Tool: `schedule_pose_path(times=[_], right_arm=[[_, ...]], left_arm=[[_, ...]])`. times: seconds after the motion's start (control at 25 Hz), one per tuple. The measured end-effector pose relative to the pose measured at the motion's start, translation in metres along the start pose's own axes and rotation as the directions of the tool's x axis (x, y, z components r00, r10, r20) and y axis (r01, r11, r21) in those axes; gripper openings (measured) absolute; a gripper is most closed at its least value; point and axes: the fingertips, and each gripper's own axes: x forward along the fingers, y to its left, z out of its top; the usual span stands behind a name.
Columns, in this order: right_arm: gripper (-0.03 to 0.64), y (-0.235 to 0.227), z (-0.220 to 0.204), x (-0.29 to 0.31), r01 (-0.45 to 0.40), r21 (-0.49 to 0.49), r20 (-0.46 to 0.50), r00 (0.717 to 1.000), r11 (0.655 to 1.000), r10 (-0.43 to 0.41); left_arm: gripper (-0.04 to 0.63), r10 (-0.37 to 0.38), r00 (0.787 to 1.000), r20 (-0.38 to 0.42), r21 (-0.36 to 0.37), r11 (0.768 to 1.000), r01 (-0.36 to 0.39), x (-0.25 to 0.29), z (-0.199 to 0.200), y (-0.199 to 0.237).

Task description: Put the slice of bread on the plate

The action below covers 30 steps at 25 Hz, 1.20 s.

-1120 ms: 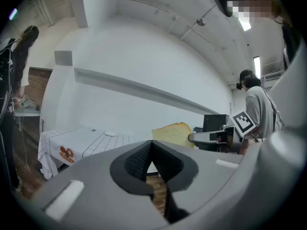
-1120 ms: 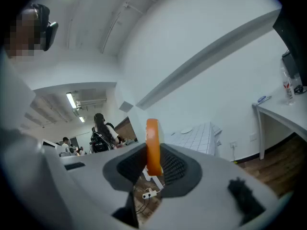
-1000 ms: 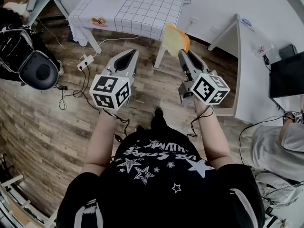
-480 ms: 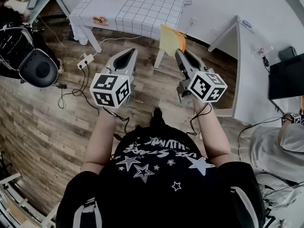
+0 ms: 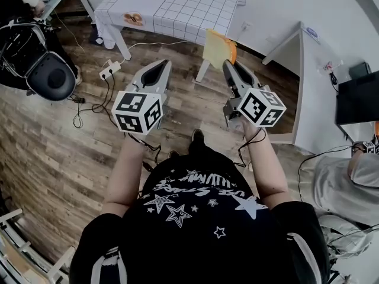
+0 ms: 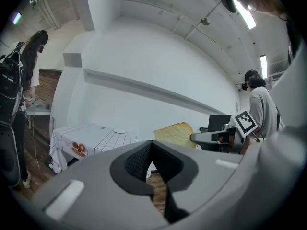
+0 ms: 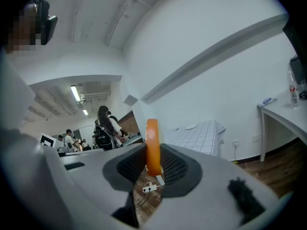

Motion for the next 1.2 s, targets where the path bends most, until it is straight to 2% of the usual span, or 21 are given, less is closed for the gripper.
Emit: schedule_pose_path(times=[0.28, 0.56, 0.8, 1.2], right_arm=[[0.092, 0.005, -0.011, 0.01, 0.009, -0.01, -0.033, 0.999, 1.0, -0.01], [0.092, -0.01, -0.004, 0.044, 0.001, -0.022, -0.02, 1.0, 1.0, -0.002], [0.092, -0.042, 0.018, 0.095, 0.001, 0.014, 0.016, 1.0, 1.0, -0.001], [0.092, -0.11, 0.041, 0.175, 0.012, 0.063, 0.01, 1.0, 0.998, -0.013]], left_arm=[[0.009, 0.019, 1.0, 0.005, -0.028, 0.999, -0.019, -0.013, -0.007, 0.02], [0.009, 0.053, 0.999, 0.011, -0.017, 0.998, -0.053, -0.008, -0.002, 0.04], [0.009, 0.081, 0.997, -0.012, -0.002, 0.997, -0.081, 0.033, 0.008, 0.074], [0.009, 0.067, 0.996, -0.054, 0.032, 0.997, -0.065, 0.124, 0.026, 0.116]])
